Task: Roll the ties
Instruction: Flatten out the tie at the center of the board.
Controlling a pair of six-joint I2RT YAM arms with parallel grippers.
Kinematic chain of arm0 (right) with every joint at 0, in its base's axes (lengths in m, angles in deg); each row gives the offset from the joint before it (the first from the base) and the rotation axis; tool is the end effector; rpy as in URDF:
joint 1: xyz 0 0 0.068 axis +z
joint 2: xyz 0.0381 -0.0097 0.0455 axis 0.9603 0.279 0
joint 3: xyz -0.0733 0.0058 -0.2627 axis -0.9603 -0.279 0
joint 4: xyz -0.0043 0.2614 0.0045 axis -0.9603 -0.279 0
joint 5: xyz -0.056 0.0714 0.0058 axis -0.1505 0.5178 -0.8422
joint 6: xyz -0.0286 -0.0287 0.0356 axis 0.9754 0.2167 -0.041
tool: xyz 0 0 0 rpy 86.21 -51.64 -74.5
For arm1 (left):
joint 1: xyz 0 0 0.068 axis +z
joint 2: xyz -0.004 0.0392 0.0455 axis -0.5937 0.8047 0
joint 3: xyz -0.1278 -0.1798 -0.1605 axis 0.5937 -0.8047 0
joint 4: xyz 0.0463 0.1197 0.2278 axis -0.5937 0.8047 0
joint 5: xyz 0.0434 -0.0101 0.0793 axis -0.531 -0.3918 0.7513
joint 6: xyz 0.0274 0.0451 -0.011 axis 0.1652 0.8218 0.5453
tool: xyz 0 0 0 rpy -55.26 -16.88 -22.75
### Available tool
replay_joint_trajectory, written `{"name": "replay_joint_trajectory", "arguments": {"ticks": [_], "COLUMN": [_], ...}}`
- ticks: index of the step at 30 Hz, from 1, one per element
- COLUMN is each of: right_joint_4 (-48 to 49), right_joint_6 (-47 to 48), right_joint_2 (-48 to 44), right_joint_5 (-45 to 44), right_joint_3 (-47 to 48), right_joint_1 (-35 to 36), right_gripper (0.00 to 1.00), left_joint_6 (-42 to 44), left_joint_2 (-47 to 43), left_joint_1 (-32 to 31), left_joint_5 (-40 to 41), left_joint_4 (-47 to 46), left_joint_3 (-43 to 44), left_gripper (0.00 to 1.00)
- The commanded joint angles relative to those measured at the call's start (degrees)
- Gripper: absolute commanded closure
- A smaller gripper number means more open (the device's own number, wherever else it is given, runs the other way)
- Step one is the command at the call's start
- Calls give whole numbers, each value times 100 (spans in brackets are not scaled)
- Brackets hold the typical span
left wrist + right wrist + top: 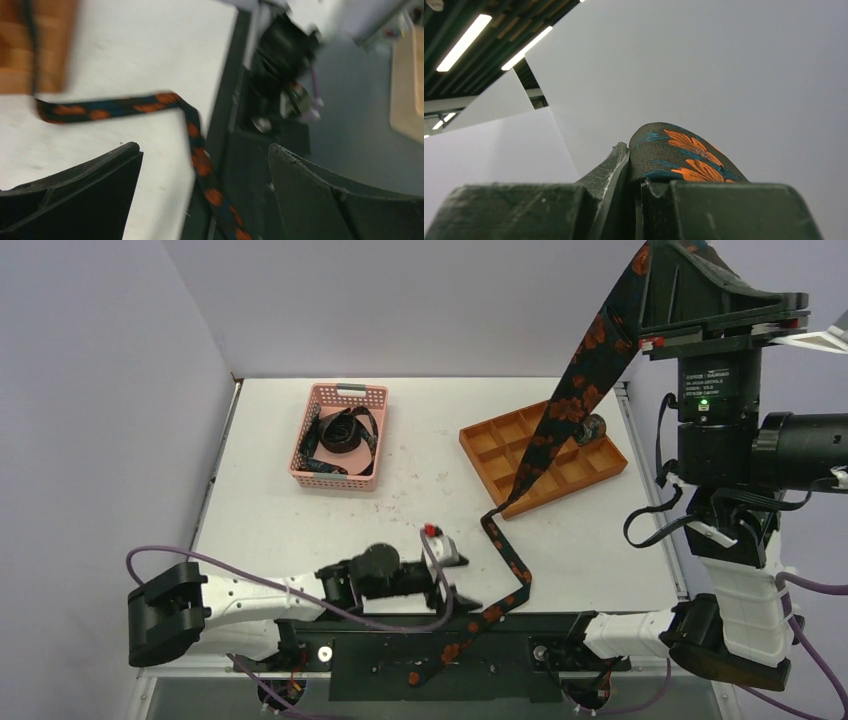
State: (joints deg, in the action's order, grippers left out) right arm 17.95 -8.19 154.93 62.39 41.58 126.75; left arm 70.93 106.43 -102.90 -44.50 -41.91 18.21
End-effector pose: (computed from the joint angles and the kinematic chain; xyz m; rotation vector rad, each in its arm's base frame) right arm 0.0727 0.0730 0.6763 0.0762 0.7790 0.7842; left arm 0.1000 -0.2456 0.2492 0.9391 1.5375 -1.1752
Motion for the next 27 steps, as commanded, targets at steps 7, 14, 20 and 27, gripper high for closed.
{"name": "replay_joint_trajectory", "arguments": {"ticks": [7,14,20,27], "right_joint_4": [143,89,69,26], "right_joint_6": [428,437,412,408], "right_joint_2": [-234,-421,-498,-505], "right_joint_5": [-275,-338,-323,-336], "right_joint_3": [-574,-907,-1028,-1070], "right_joint_1": [39,45,40,41], "right_gripper": [95,95,95,95], "left_joint_6": [-306,-1251,-1757,-1862], "left_joint_2": [418,399,697,1168], "left_joint_1": [-1387,-1668,-1669,-1607], "left_joint_5": [1039,509,-139,-682], "left_joint_4": [952,1359,451,198], "left_joint_3": [-693,-1013,-1309,-1232], "left_gripper": [22,31,32,62]}}
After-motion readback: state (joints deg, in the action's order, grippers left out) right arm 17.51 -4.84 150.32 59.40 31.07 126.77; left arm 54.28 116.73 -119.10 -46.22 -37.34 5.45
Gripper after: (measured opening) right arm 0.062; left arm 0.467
